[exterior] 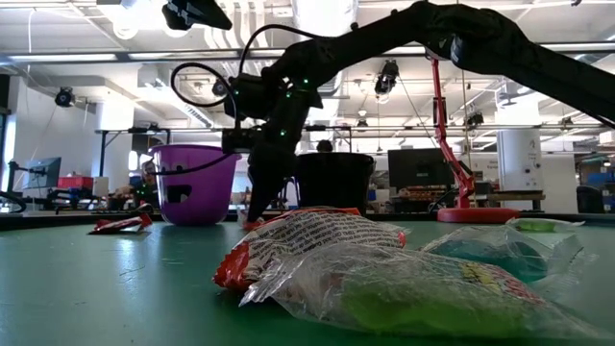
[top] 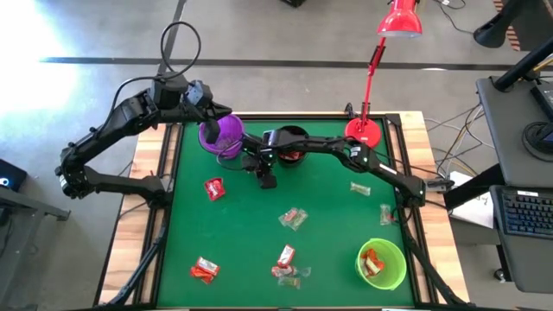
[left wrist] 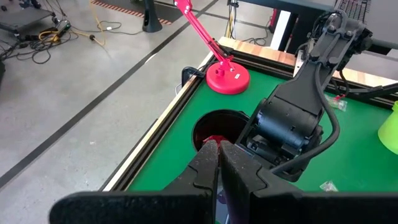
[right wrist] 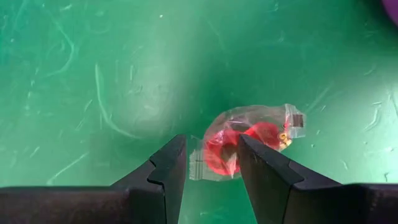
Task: Sort candy
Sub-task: Put the red gummy into the violet bucket
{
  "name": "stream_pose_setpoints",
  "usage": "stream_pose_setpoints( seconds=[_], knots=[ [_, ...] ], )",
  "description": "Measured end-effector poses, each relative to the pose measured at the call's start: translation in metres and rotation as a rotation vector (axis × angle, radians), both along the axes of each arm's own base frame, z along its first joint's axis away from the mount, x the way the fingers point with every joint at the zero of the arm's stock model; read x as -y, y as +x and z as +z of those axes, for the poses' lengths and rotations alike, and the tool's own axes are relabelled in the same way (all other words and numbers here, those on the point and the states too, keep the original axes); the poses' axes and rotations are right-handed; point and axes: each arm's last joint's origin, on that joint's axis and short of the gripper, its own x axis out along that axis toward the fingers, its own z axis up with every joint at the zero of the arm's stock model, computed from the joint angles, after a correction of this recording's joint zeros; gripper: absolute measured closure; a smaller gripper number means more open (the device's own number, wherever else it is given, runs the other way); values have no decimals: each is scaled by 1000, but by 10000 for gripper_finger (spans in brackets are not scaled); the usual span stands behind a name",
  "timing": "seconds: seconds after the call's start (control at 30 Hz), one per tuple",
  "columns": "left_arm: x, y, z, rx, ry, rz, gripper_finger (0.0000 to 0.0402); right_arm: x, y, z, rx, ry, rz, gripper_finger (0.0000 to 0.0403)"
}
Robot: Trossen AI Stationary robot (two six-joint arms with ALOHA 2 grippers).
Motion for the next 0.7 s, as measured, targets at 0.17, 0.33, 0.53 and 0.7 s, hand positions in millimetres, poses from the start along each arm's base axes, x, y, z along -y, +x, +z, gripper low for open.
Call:
stream_pose_setpoints(
  seconds=[0.17,0.33,0.53,0.7],
  knots=[
    [0,0,0,0,0,0,402,0,0,-3,1,2,-21,295],
    [0,0,0,0,0,0,402,1,0,-4,-9,5,-80,372],
    [0,0,0,0,0,0,402,2,1,2,-4,24,-133,393],
    [0,0,0,5,-12,7,402,2,2,19,23,48,-201,394]
  ],
)
